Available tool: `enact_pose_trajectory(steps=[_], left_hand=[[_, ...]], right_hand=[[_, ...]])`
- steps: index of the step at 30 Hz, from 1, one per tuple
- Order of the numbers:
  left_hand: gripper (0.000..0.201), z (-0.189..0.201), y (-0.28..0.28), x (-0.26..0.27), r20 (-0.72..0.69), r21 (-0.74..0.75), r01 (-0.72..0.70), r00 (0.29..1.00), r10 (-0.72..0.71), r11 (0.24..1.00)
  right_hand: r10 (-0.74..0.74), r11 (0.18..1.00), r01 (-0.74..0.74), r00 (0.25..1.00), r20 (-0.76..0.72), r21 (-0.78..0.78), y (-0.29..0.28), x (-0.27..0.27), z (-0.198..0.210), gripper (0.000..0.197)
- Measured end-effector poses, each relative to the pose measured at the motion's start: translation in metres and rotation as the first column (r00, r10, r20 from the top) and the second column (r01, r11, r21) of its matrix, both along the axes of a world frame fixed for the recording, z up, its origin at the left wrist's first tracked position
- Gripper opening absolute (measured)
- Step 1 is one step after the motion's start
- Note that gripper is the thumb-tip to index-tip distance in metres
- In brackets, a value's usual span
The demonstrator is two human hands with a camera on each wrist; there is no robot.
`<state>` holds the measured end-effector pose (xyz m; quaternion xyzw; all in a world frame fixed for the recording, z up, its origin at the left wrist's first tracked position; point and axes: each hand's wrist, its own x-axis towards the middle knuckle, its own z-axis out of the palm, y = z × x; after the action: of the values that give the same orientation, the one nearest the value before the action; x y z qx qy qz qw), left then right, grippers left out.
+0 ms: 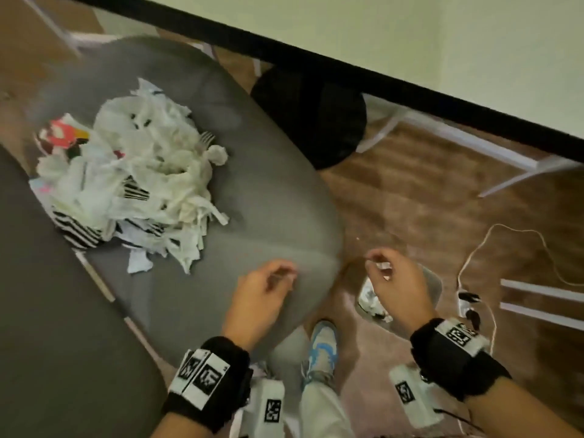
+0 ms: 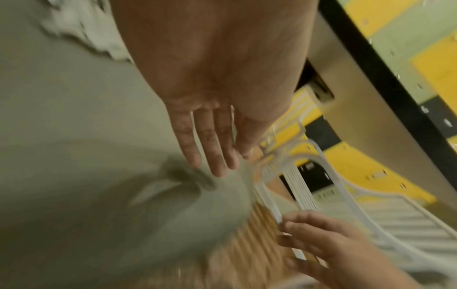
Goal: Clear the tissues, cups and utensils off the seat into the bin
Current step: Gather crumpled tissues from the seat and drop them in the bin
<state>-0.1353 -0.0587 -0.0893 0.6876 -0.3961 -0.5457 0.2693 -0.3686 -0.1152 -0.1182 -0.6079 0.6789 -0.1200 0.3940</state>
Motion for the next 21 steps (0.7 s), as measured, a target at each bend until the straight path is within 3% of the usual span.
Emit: enact_pose_trajectory(steps=[4,7,10,13,16,19,21], left_hand=[[0.019,0.006,-0.005,0.087,0.204,-0.137,-0.289,0.928,0.312,0.948],[0.019,0.010,-0.014,0.139,0.308,-0.218,-0.404,0.835,0.456,0.888],[0.026,0.020,-0.024,0.178,0.424,-0.309,-0.429,0.737,0.526,0.849],[0.045,0.020,-0.034,0.204,0.563,-0.332,-0.374,0.658,0.500,0.866],[0.067,0.007,-0.047,0.218,0.646,-0.183,-0.195,0.715,0.267,0.964],[0.051,-0.006,-0.051,0.217,0.704,-0.099,-0.062,0.701,0.114,0.993],[0.040,-0.013,-0.045,0.215,0.699,-0.177,-0.111,0.685,0.205,0.978]], right_hand=[[0.261,0.951,-0.251,0.965,0.034,-0.183,-0.039,0.084,0.037,0.009],[0.402,0.884,-0.387,0.916,0.003,-0.263,-0.057,0.146,0.046,0.010],[0.505,0.821,-0.509,0.859,-0.085,-0.257,-0.061,0.198,0.042,0.022],[0.583,0.780,-0.594,0.804,-0.113,-0.198,-0.060,0.242,0.037,0.049],[0.666,0.723,-0.683,0.729,-0.155,-0.107,-0.059,0.281,0.029,0.074],[0.704,0.689,-0.724,0.682,-0.199,-0.042,-0.060,0.306,0.013,0.070],[0.674,0.709,-0.701,0.705,-0.220,-0.073,-0.060,0.310,0.005,0.054]])
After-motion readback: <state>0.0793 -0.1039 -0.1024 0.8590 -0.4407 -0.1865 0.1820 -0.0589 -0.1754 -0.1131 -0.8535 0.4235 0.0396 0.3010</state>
